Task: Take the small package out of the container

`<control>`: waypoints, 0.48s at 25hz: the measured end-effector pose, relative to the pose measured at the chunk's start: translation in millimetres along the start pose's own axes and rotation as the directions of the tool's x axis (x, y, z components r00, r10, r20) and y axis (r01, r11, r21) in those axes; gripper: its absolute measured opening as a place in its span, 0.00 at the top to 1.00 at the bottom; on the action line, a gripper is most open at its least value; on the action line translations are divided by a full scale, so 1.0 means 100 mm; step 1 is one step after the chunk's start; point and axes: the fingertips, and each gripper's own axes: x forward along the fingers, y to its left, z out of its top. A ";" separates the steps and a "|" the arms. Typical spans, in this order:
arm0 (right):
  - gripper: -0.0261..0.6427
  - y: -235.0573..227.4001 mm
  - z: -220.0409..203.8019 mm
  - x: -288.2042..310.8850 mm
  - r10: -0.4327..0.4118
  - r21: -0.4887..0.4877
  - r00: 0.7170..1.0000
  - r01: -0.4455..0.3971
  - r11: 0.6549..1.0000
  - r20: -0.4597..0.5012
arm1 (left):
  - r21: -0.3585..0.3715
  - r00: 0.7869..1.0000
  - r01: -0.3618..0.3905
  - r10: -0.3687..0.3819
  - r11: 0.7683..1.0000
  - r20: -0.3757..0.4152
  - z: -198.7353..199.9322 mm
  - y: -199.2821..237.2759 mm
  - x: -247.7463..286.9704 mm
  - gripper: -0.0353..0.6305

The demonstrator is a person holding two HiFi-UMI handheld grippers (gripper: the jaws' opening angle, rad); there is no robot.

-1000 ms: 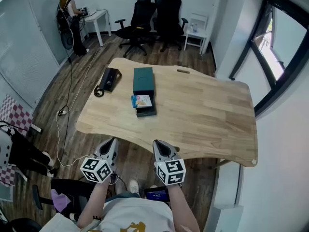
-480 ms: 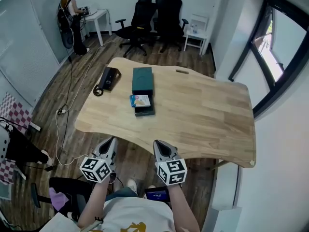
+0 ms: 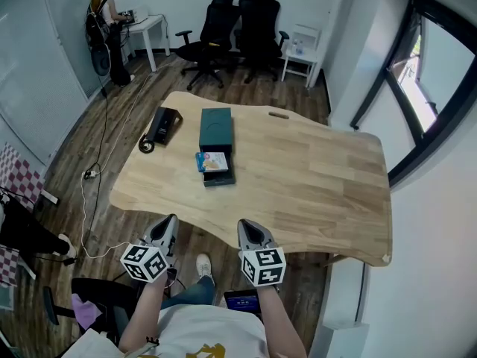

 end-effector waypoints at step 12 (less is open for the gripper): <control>0.96 -0.43 0.45 1.00 -0.072 -0.026 0.997 0.072 0.997 0.013 | -0.024 0.995 0.103 -0.103 0.994 0.003 0.41 0.65 1.30 0.95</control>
